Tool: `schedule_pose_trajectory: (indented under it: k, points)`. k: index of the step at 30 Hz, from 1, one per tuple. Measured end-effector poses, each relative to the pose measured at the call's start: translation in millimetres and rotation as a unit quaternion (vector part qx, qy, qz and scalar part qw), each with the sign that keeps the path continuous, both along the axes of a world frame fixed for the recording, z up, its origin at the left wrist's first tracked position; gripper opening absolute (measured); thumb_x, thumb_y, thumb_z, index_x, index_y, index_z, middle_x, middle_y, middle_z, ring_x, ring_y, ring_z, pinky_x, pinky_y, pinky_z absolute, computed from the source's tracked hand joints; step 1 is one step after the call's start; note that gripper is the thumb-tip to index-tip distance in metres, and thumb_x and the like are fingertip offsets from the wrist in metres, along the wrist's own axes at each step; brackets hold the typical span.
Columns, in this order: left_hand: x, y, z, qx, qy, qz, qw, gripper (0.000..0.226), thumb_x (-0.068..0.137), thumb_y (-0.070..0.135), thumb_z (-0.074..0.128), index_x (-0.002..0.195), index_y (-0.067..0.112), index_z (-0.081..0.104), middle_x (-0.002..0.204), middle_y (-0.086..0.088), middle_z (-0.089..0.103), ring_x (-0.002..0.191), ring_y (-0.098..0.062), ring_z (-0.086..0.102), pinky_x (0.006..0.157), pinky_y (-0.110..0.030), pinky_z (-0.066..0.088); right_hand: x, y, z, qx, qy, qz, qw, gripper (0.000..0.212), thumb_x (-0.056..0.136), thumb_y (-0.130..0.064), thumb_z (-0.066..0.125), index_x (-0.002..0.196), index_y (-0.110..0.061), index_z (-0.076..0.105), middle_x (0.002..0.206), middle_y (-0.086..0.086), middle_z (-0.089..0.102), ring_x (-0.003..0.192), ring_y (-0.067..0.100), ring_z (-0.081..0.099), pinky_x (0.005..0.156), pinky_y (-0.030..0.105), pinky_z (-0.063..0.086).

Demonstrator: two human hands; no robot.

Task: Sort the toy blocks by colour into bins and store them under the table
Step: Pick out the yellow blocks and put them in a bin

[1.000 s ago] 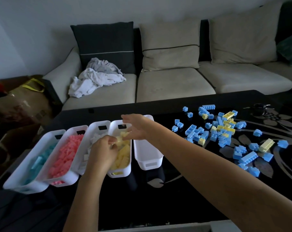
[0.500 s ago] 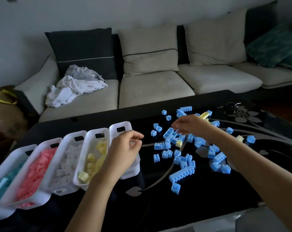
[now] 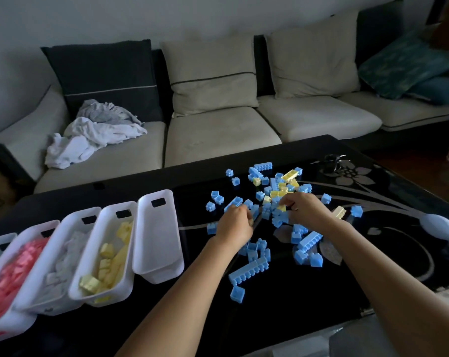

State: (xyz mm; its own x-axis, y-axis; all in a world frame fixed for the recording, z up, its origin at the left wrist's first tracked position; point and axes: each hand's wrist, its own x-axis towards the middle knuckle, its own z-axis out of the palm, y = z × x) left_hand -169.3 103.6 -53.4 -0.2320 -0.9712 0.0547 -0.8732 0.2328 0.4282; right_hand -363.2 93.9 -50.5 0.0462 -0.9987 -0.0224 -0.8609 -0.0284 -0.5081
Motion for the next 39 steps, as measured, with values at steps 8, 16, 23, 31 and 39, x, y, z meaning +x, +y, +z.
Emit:
schedule_pose_trajectory:
  k: [8,16,23,31,39]
  points:
    - [2.4,-11.3,-4.5,0.0,-0.012,0.012,1.0,0.016,0.087,0.006,0.058,0.103,0.007,0.059,0.11,-0.007,0.062,0.099,-0.022,0.059,0.075,-0.026,0.045,2.7,-3.5,-8.1,-0.042,0.05,0.065,0.996,0.018,0.084,-0.012,0.064,0.102,-0.014,0.063,0.103,0.002,0.063,0.086,0.016,0.056,0.069,0.024,0.041]
    - [-11.3,-31.8,31.4,0.158,0.268,0.085,0.947,0.012,0.091,0.013,0.049,0.091,0.013,0.061,0.084,-0.001,0.056,0.067,-0.011,0.054,0.058,-0.021,0.047,-28.6,-4.3,0.7,-0.086,-0.066,-0.068,0.992,0.02,0.093,-0.01,0.047,0.101,-0.012,0.065,0.096,0.0,0.061,0.079,0.015,0.057,0.061,0.024,0.046]
    - [-39.8,-65.9,23.7,0.196,0.278,0.119,0.933,0.015,0.089,0.009,0.044,0.079,0.01,0.055,0.073,-0.004,0.047,0.056,-0.013,0.039,0.05,-0.023,0.031,-30.2,-23.0,-11.9,-0.104,-0.029,-0.121,0.987,0.025,0.097,-0.015,0.047,0.117,-0.008,0.059,0.122,0.011,0.049,0.096,0.023,0.056,0.073,0.024,0.038]
    - [-61.2,-74.1,3.3,0.055,0.006,-0.023,0.998,0.023,0.088,0.016,0.057,0.11,0.013,0.064,0.115,-0.005,0.061,0.1,-0.022,0.059,0.075,-0.028,0.046,-29.3,-29.3,-28.7,-0.063,0.067,0.015,0.996,0.052,0.092,-0.012,0.052,0.141,-0.026,0.041,0.149,-0.001,0.033,0.131,0.028,0.033,0.106,0.037,0.033]
    - [-58.2,-79.0,5.9,0.071,-0.001,-0.053,0.996,0.019,0.09,0.014,0.06,0.107,0.009,0.066,0.118,-0.006,0.06,0.107,-0.022,0.057,0.08,-0.025,0.042,-32.2,-26.7,-25.9,-0.103,0.009,-0.013,0.995,0.018,0.083,-0.014,0.067,0.098,-0.015,0.058,0.106,0.003,0.062,0.095,0.024,0.06,0.077,0.038,0.052]
